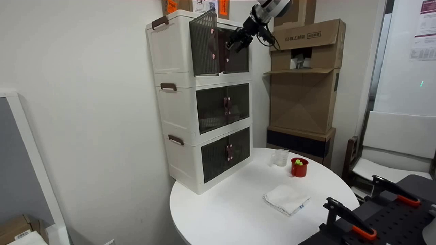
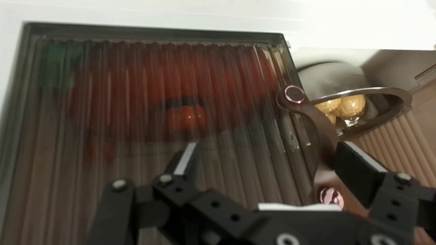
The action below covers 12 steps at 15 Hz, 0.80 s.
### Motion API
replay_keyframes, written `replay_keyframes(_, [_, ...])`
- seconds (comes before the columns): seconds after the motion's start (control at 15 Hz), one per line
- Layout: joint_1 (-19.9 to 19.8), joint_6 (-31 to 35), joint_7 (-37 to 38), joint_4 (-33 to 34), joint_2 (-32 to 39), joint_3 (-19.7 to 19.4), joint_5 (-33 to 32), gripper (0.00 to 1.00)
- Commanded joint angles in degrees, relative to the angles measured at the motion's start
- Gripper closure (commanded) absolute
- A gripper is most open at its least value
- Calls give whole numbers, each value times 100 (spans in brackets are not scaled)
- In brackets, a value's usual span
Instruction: Close the top shelf's right door
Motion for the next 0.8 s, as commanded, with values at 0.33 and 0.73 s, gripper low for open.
replay_keyframes(0.33, [-61, 243, -586, -943, -731, -24, 649, 0])
replay_keyframes(0.73, [106, -69, -914, -2043, -1347, -226, 1357, 0])
